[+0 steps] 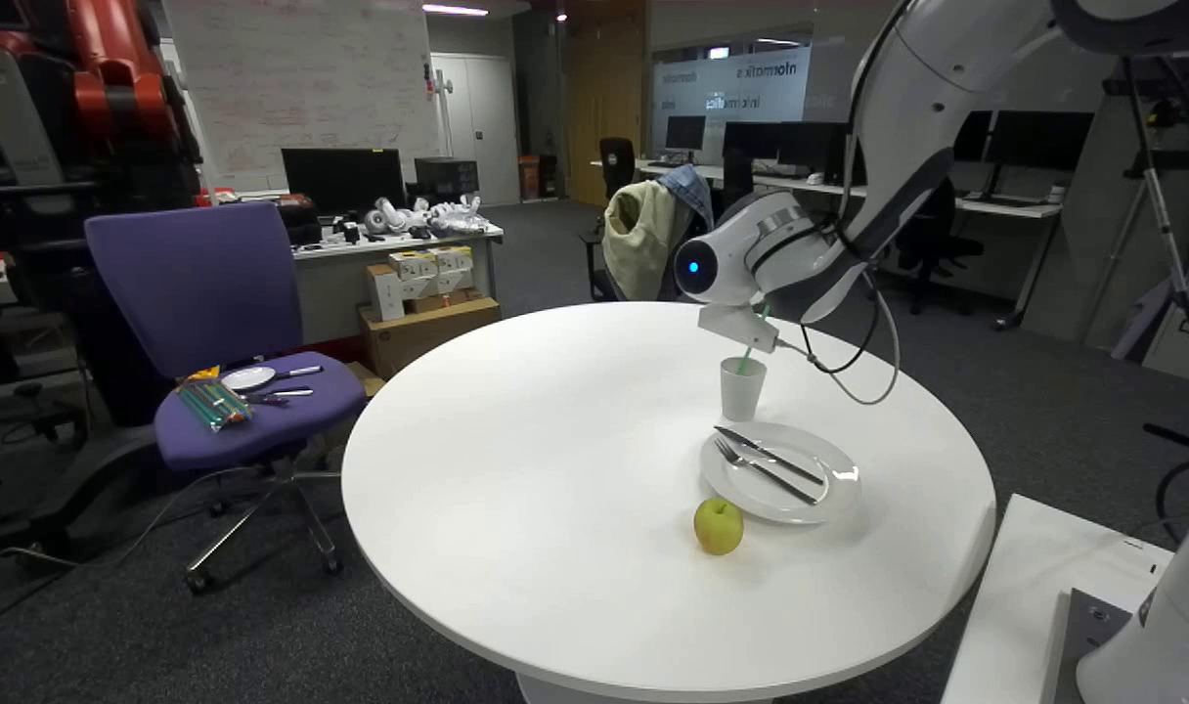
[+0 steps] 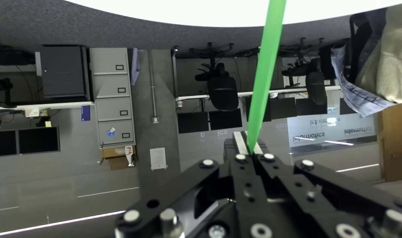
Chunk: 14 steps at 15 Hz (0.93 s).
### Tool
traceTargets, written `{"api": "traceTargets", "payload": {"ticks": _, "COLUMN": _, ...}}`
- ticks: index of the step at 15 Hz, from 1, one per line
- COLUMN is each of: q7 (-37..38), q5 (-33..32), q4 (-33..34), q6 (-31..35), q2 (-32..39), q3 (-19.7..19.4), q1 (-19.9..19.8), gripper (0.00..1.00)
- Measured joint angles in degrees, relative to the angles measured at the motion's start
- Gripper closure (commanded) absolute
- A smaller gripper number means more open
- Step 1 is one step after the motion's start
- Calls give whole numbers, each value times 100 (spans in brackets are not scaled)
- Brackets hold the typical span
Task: Remove the green straw from the white mug and put it on the table
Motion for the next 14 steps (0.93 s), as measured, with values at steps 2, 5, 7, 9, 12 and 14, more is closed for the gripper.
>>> {"api": "traceTargets", "payload": {"ticks": 2, "q7": -1, "q5": -109, "q4": -2, "q6": 0, "q2": -297, "q3": 36, "q1": -82, "gripper": 100}}
{"api": "traceTargets", "payload": {"ticks": 5, "q7": -59, "q5": -190, "q4": -2, "q6": 2, "q2": -585, "q3": 35, "q1": -293, "gripper": 100}}
{"api": "traceTargets", "payload": {"ticks": 7, "q7": -190, "q5": -196, "q4": -1, "q6": 43, "q2": -676, "q3": 30, "q1": -509, "gripper": 100}}
{"api": "traceTargets", "payload": {"ticks": 9, "q7": -464, "q5": -196, "q4": 0, "q6": 173, "q2": -734, "q3": -2, "q1": -766, "gripper": 100}}
{"api": "traceTargets", "payload": {"ticks": 12, "q7": -720, "q5": -197, "q4": 13, "q6": 298, "q2": -750, "q3": -124, "q1": -1119, "gripper": 100}}
{"api": "traceTargets", "payload": {"ticks": 14, "q7": -811, "q5": -198, "q4": 13, "q6": 304, "q2": -741, "q3": -211, "q1": -1300, "gripper": 100}}
